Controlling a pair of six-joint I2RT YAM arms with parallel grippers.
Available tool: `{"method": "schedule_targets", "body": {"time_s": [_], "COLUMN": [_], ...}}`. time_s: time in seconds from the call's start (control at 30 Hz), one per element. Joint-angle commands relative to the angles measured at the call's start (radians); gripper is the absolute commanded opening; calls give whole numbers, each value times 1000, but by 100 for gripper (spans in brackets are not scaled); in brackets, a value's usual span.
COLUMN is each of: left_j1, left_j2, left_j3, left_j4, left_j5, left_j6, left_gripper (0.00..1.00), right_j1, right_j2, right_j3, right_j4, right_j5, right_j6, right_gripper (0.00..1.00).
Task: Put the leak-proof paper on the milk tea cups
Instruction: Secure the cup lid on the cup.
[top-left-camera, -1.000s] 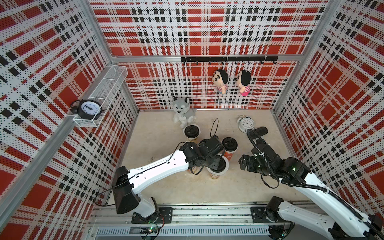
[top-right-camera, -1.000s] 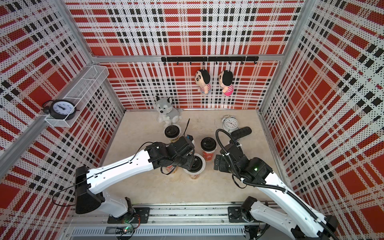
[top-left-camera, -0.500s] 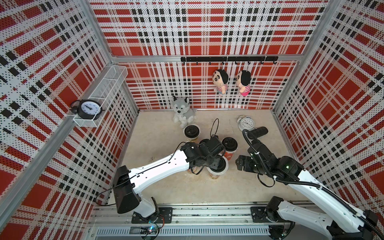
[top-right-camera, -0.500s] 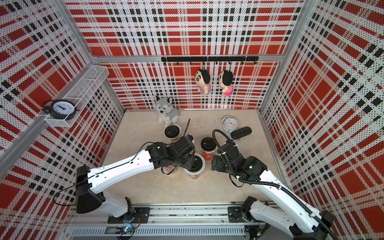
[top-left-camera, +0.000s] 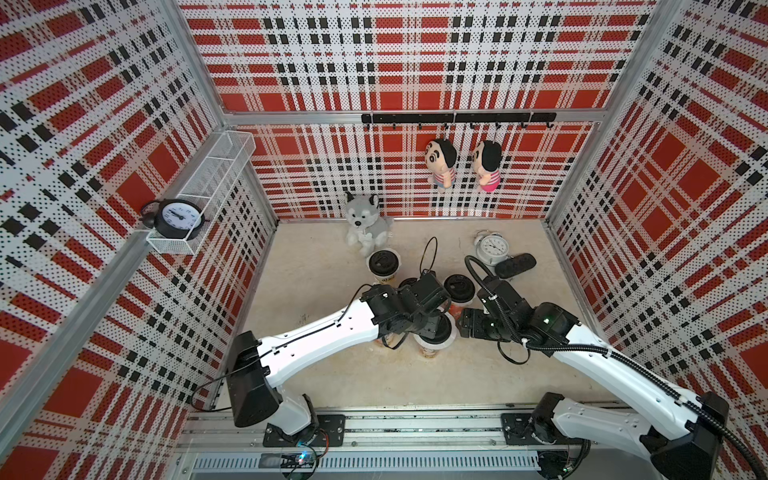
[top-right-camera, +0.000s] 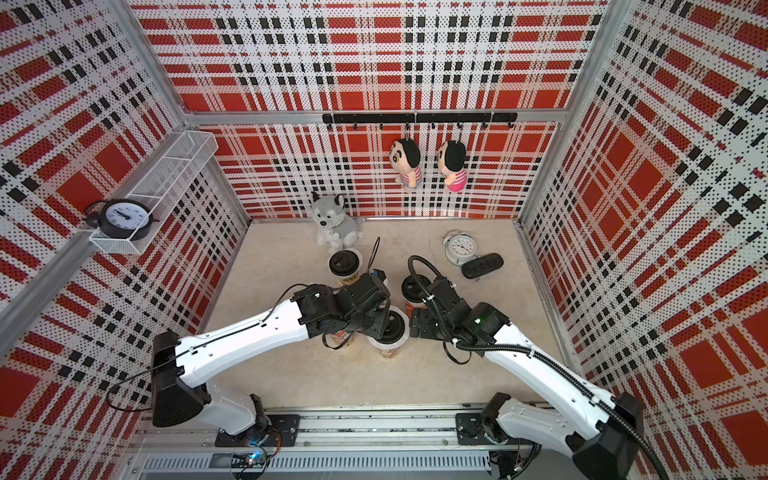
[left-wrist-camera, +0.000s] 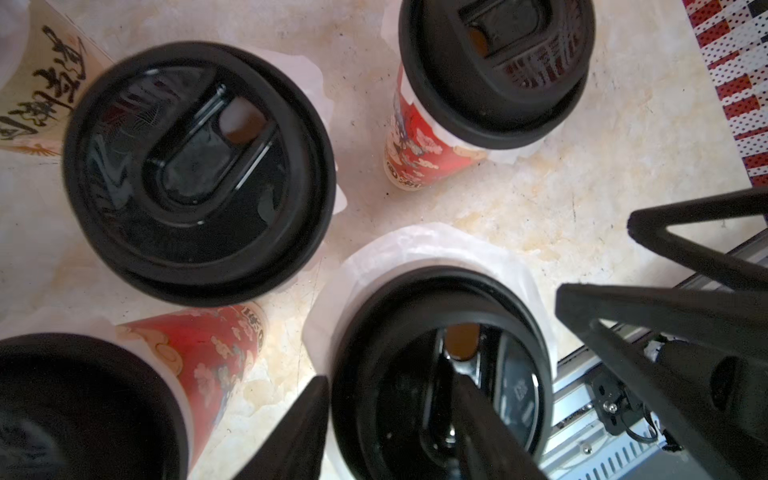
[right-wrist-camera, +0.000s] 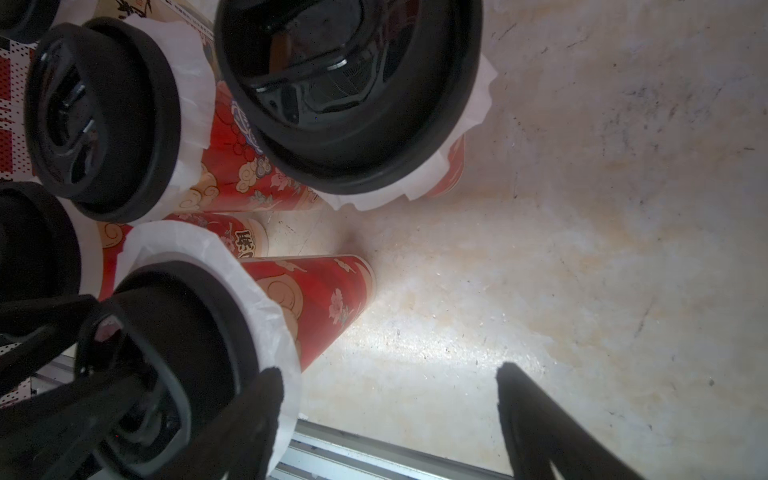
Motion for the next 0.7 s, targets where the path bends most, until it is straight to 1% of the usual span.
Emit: {"method": "schedule_targets", "body": {"time_s": [0.0, 0.3, 0.67], "left_j1": [0, 1, 1], "left_j2": [-3, -5, -12], "left_j3": [-27, -25, -29], "left_j4": [-33, -36, -36], "left_j5": [-27, -25, -21], "left_j6": [-1, 0, -2], "left_gripper": [51, 51, 51], "right_j1": [16, 51, 53], "right_j2": [16, 56, 27], "right_j3": [-18, -5, 5], "right_j4": [39, 54, -1], "right_j5": [-16, -16, 33], "right_j6": [-7, -2, 10], "right_gripper": [84, 83, 84]}}
